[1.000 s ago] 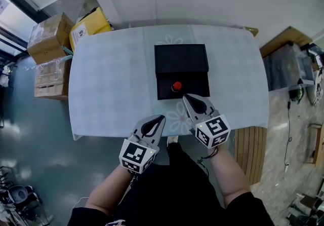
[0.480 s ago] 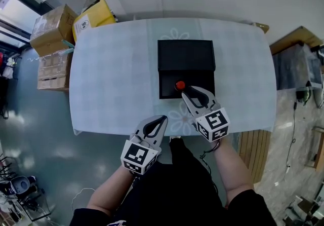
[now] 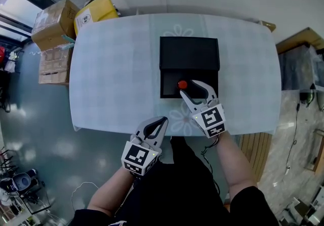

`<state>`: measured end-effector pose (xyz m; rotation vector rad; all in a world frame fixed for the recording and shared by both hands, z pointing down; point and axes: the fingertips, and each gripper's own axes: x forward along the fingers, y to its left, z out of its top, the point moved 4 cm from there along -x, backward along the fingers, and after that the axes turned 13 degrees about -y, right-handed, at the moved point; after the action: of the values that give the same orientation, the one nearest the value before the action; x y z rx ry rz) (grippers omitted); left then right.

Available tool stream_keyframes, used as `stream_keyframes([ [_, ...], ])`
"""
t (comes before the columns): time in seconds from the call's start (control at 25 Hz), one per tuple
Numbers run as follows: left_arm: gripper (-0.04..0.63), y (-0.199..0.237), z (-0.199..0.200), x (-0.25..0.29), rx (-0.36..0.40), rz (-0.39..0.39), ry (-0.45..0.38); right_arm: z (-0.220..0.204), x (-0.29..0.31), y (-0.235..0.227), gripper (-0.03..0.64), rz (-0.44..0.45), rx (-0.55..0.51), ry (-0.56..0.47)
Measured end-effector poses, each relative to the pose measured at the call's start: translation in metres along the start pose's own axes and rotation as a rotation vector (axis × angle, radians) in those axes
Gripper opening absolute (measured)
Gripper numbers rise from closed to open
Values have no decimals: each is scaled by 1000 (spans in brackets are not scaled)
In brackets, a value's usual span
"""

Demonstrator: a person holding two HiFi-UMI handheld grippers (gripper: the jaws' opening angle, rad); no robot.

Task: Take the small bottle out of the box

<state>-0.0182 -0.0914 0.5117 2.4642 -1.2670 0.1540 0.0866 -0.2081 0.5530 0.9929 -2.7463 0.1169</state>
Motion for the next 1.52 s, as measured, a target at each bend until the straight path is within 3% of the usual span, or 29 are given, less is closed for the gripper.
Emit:
stream_keyframes([
  [0.32,28,5,-9,-1,-12,25,20,-8,15,2,204,60,-53,11],
  [0.8,29,7,-11,2,-6,16,27,-13,24,8,172,78,-114,18],
  [1.08,29,7,-11,-3,-8,13,23,-13,26,9,160,76,-112,27],
  [1.52,29,16,0,-29,4,34,-9,4,15,10,158,-11,-14,3],
])
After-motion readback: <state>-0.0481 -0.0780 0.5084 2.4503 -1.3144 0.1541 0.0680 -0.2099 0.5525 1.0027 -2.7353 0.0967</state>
